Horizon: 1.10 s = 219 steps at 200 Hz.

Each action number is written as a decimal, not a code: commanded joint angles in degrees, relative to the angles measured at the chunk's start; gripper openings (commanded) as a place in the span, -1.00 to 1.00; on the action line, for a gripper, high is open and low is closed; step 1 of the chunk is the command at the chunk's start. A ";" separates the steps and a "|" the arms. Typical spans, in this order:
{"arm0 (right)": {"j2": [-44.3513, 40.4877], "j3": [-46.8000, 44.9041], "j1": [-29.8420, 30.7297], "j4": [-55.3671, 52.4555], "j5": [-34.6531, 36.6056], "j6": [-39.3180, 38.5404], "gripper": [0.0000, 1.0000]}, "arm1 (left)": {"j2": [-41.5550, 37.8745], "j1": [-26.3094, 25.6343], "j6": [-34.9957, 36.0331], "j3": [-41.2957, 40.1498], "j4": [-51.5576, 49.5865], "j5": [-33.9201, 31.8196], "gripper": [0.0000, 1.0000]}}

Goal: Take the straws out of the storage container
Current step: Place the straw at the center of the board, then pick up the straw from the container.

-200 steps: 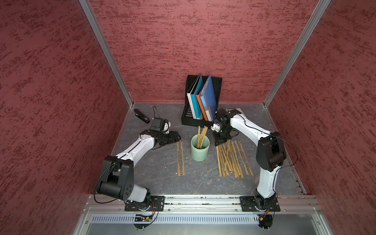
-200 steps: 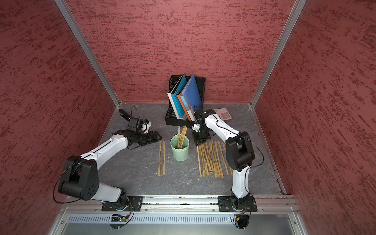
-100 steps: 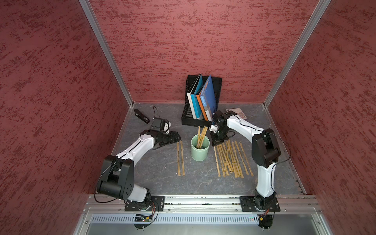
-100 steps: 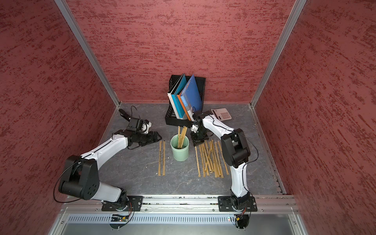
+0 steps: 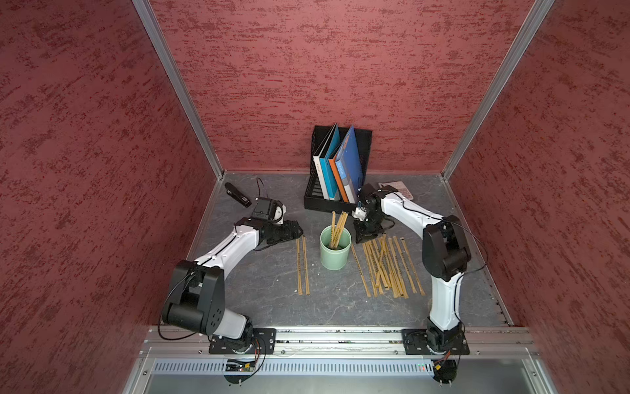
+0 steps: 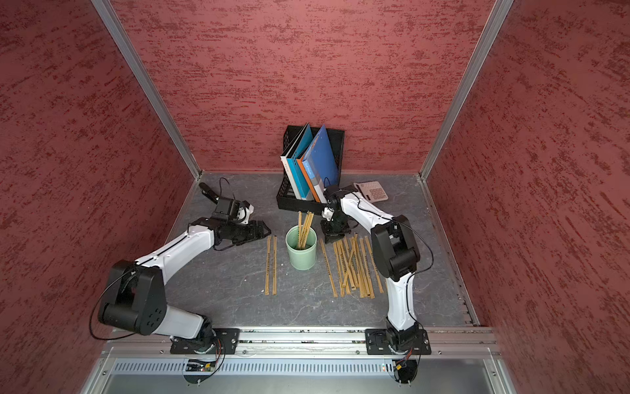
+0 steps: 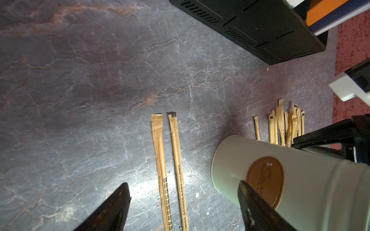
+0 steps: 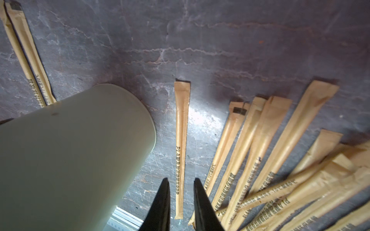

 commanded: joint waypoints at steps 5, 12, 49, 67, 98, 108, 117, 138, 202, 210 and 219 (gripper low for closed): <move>-6.07 -1.69 -0.35 1.97 4.64 2.76 -0.59 | -0.43 0.45 0.88 0.05 -0.36 -0.54 0.69; -8.47 -2.45 -0.34 2.69 5.31 3.35 -0.57 | -0.46 0.45 0.88 0.19 -0.53 -0.57 0.69; -22.56 -7.98 0.50 8.27 5.95 6.79 -0.48 | -1.26 0.54 0.31 0.16 -0.37 -0.44 0.69; -27.87 -11.17 1.94 13.76 2.39 8.74 -0.43 | -1.49 0.43 -0.16 0.11 0.05 0.16 0.69; -28.29 -11.52 5.61 18.45 -1.19 9.33 -0.41 | -1.74 0.43 -0.61 0.14 0.22 0.83 0.69; -27.33 -11.05 6.06 19.06 -1.06 9.15 -0.42 | -1.74 0.45 -0.61 0.47 -0.04 0.82 0.69; -26.53 -10.86 6.07 19.57 -0.53 9.57 -0.44 | -1.95 0.45 -0.44 0.75 -0.43 0.70 0.69; -25.17 -11.05 6.10 22.17 -2.56 10.06 -0.47 | -2.30 0.45 -0.16 1.02 -1.08 0.34 0.69; -21.77 -10.12 6.16 23.17 -3.47 9.71 -0.49 | -1.87 0.45 0.09 1.46 -1.71 0.23 0.69; -21.47 -10.00 6.16 23.26 -3.63 9.74 -0.49 | -1.81 0.45 0.15 1.51 -1.81 0.21 0.69; -20.99 -9.78 6.16 23.18 -3.71 9.71 -0.49 | -1.73 0.45 0.22 1.61 -1.80 0.25 0.69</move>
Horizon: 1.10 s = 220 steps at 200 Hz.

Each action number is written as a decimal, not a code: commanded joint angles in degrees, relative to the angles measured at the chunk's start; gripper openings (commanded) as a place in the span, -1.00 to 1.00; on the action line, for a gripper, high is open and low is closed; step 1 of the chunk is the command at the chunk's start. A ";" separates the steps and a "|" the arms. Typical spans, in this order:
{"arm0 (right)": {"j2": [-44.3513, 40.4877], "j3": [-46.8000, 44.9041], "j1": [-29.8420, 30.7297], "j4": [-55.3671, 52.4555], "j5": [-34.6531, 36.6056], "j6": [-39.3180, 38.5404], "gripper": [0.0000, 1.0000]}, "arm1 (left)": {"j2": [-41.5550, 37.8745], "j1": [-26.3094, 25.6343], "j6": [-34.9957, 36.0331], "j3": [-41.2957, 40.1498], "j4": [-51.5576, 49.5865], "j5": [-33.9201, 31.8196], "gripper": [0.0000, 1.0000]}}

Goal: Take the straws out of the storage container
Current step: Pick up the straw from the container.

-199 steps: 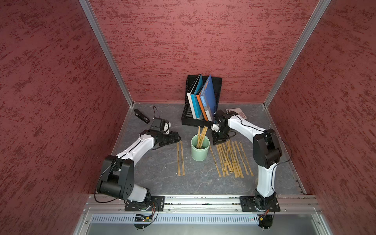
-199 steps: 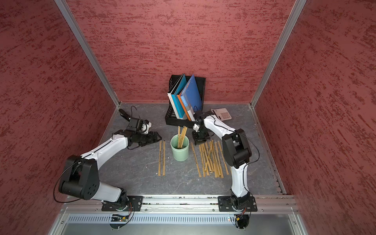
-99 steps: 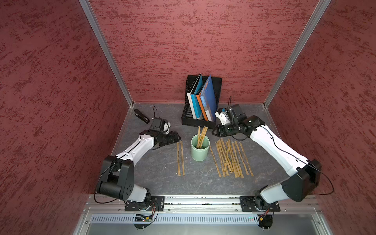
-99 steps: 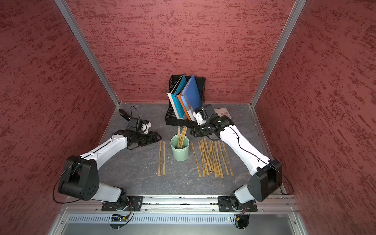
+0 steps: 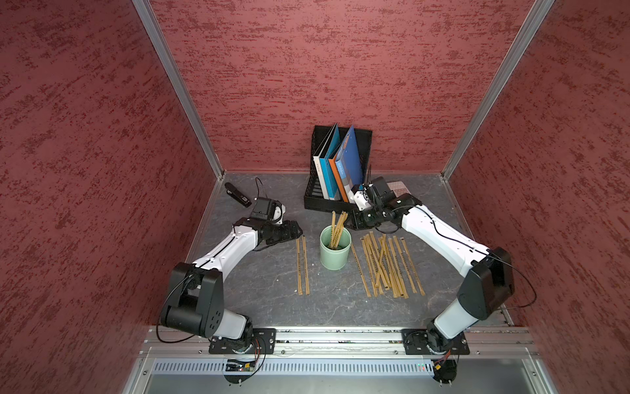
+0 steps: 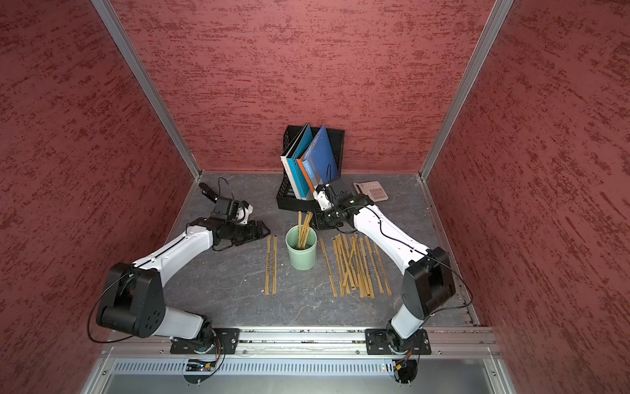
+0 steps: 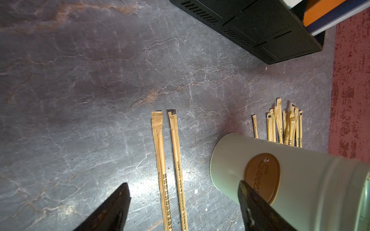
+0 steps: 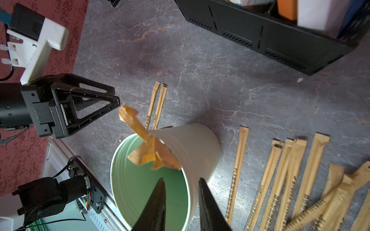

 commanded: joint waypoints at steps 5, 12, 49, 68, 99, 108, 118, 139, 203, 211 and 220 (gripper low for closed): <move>1.39 1.32 -0.11 1.84 -1.23 0.25 -0.49 | -0.82 0.25 0.53 1.55 -0.75 0.05 0.69; 1.70 1.53 -0.11 1.82 -1.26 0.30 -0.49 | -0.69 0.25 0.58 1.55 -0.81 -0.05 0.69; 3.73 3.25 -0.11 1.73 -1.74 0.43 -0.49 | -0.44 0.25 0.97 1.70 -0.89 -0.14 0.69; 4.46 4.14 -0.06 1.73 -1.94 0.50 -0.49 | -0.25 0.25 0.97 1.51 -0.79 -0.14 0.69; 5.12 5.38 0.06 1.51 -2.26 0.56 -0.49 | 0.12 0.25 0.97 1.20 -0.31 0.03 0.69; 5.34 5.59 0.07 1.49 -2.46 0.43 -0.49 | 0.23 0.25 0.94 1.24 -0.31 0.11 0.69; 5.62 5.83 0.07 1.40 -2.57 0.43 -0.49 | 0.23 0.25 0.98 1.29 -0.26 0.05 0.69; 5.88 6.08 0.15 1.55 -3.08 0.34 -0.58 | 0.07 0.25 1.07 1.20 -0.39 -0.03 0.69; 6.11 6.43 0.15 1.20 -3.32 0.11 -0.75 | 0.05 0.34 1.14 1.20 -0.55 -0.17 0.69; 5.92 6.48 0.15 1.15 -3.31 0.08 -0.79 | 0.06 0.34 1.14 1.24 -0.51 -0.14 0.69; 5.57 6.54 0.20 1.05 -3.31 -0.09 -0.82 | 0.01 0.34 1.14 1.34 -0.48 -0.15 0.69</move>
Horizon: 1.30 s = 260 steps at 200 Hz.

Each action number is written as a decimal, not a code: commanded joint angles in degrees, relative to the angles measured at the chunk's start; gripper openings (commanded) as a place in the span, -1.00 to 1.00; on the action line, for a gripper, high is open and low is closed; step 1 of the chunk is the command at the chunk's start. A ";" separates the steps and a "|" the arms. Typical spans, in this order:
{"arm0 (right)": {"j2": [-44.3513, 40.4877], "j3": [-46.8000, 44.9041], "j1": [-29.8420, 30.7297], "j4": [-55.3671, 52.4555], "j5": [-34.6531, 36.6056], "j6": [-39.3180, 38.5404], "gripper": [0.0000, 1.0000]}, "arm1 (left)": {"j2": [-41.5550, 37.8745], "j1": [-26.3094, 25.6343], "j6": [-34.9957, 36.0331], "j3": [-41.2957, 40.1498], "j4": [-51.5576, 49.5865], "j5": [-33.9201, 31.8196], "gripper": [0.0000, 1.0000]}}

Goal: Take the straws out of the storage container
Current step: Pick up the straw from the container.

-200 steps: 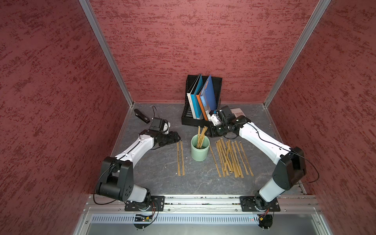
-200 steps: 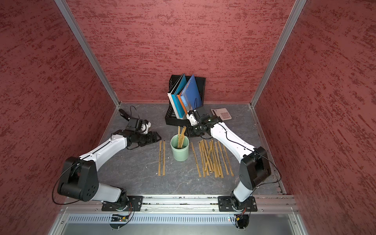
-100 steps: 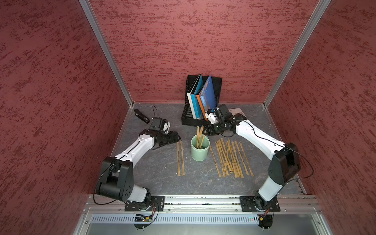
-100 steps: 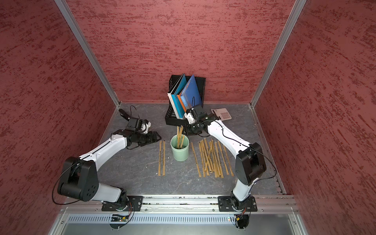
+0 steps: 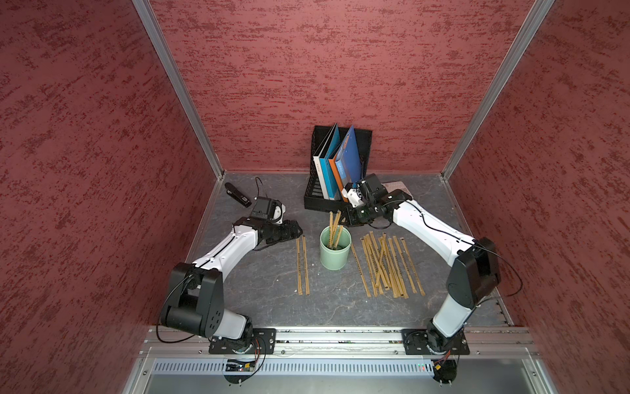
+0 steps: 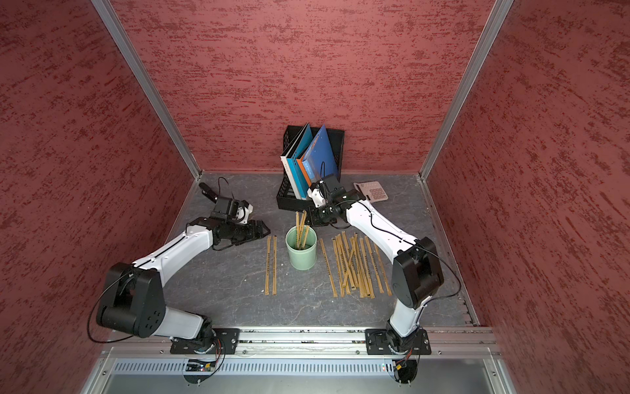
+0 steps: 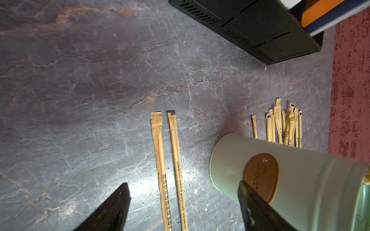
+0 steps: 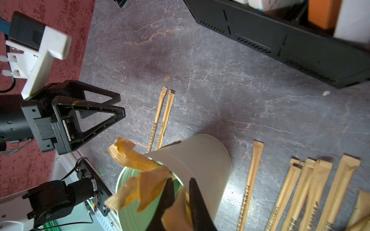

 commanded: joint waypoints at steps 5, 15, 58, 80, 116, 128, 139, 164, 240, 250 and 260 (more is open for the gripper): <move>-0.45 2.08 0.14 0.12 -0.64 -0.49 -0.83 | -0.09 0.34 0.90 0.96 -0.23 -0.14 0.69; -1.29 2.51 0.15 -0.38 -0.85 -0.63 -0.86 | -0.05 0.34 0.80 1.03 -0.29 -0.10 0.69; -4.99 5.31 0.15 -4.67 -0.50 -1.46 -0.89 | -0.25 0.36 0.15 0.88 0.65 0.47 0.69; -7.45 6.53 0.15 -7.47 0.27 -1.98 -0.90 | -0.53 0.34 0.02 0.61 0.85 0.61 0.69; -10.95 8.40 0.17 -13.16 3.30 -3.56 -0.90 | -1.11 0.34 -0.07 0.48 0.93 0.82 0.69; -11.95 8.60 0.15 -14.42 4.42 -3.94 -0.90 | -1.37 0.34 -0.13 0.43 1.10 0.78 0.69; -12.50 8.61 0.15 -15.17 4.57 -4.24 -0.90 | -1.55 0.34 -0.15 0.39 1.12 0.82 0.69; -12.55 8.08 0.15 -15.68 4.67 -4.30 -0.90 | -1.91 0.25 -0.50 0.18 1.20 0.91 0.69; -15.61 16.49 0.15 -18.99 12.29 -4.80 -0.92 | -1.44 0.26 -0.57 0.38 1.36 0.91 0.70; -15.55 19.54 0.15 -21.05 13.06 -5.14 -0.92 | -1.49 0.25 -0.75 0.26 1.59 1.13 0.70; -15.39 22.78 0.15 -23.19 13.74 -5.56 -0.92 | -1.51 0.25 -0.77 0.10 1.80 1.18 0.70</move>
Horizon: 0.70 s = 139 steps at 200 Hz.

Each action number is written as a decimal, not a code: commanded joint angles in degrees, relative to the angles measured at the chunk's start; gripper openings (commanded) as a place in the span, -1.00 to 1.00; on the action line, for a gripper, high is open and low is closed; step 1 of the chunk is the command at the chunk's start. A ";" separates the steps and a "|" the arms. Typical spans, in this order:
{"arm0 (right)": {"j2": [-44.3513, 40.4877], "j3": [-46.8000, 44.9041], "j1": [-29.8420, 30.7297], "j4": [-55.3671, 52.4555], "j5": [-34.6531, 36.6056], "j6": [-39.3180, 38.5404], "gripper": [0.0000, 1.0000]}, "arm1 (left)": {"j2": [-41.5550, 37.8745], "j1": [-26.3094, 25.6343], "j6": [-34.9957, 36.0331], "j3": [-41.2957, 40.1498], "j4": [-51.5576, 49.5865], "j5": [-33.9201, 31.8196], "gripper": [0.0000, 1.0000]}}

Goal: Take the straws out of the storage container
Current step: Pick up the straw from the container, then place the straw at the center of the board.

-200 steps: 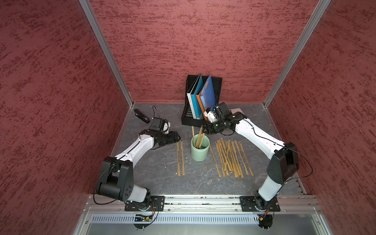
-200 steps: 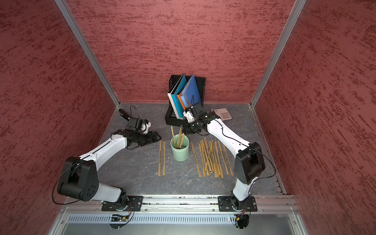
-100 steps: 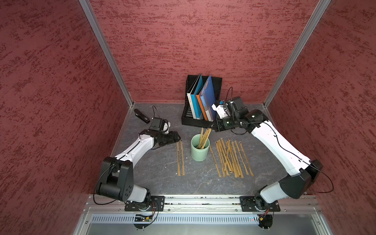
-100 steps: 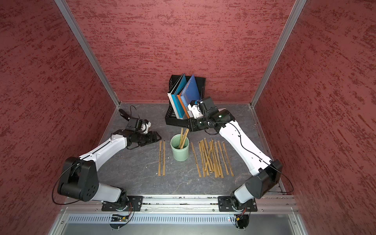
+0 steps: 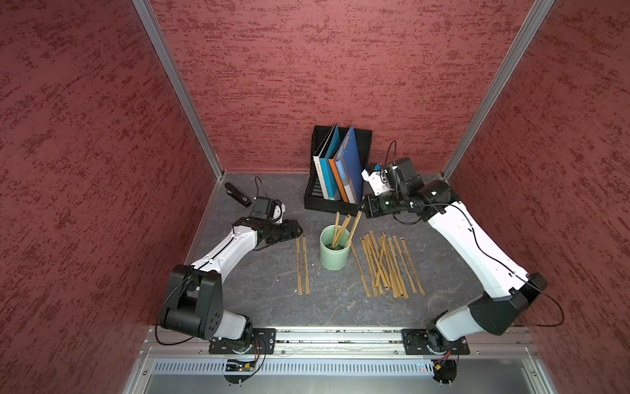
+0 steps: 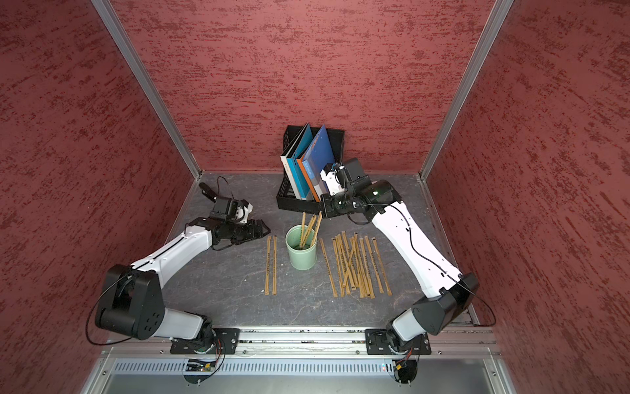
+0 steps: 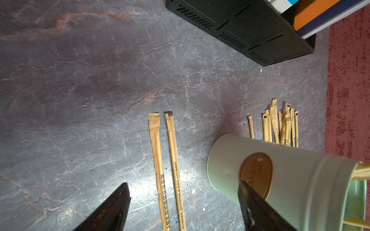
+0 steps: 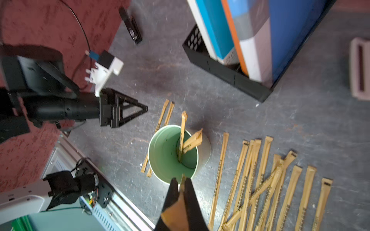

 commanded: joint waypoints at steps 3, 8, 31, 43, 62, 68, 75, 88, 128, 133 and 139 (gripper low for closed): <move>-2.46 8.22 0.15 -5.60 4.17 -1.70 -0.92 | -0.84 0.25 -0.56 0.15 1.48 0.97 0.69; -2.17 9.95 0.15 -6.87 4.56 -1.93 -0.92 | -0.87 0.25 -0.62 0.02 1.56 0.98 0.69; 0.11 18.52 0.15 -14.23 6.16 -2.79 -0.92 | -1.13 0.30 -0.64 -0.26 1.89 1.11 0.70; 2.14 22.88 0.17 -18.75 7.27 -3.16 -0.92 | -1.21 0.25 -0.73 -0.44 2.12 1.22 0.69; 5.60 28.41 0.18 -26.46 10.16 -3.25 -0.94 | -1.32 0.25 -0.88 -0.85 2.54 1.41 0.70; 6.44 29.50 0.12 -28.43 10.95 -3.24 -0.95 | -1.47 0.26 -0.90 -0.99 2.67 1.42 0.70; 7.26 30.16 0.06 -30.38 11.44 -3.22 -0.95 | -1.42 0.25 -0.90 -1.14 2.83 1.52 0.69; 8.74 30.72 -0.24 -33.64 11.65 -3.20 -0.96 | -1.41 0.25 -0.90 -1.32 2.94 1.51 0.69; 10.44 25.05 -2.15 -34.55 10.16 -3.33 -0.97 | -1.22 0.31 -0.81 -1.59 3.41 1.86 0.69; 10.45 23.83 -2.53 -34.19 9.87 -3.42 -0.98 | -1.18 0.34 -0.81 -1.67 3.52 1.86 0.69; 10.37 22.35 -2.94 -33.67 9.29 -3.65 -0.98 | -1.16 0.34 -0.79 -1.83 3.63 1.90 0.69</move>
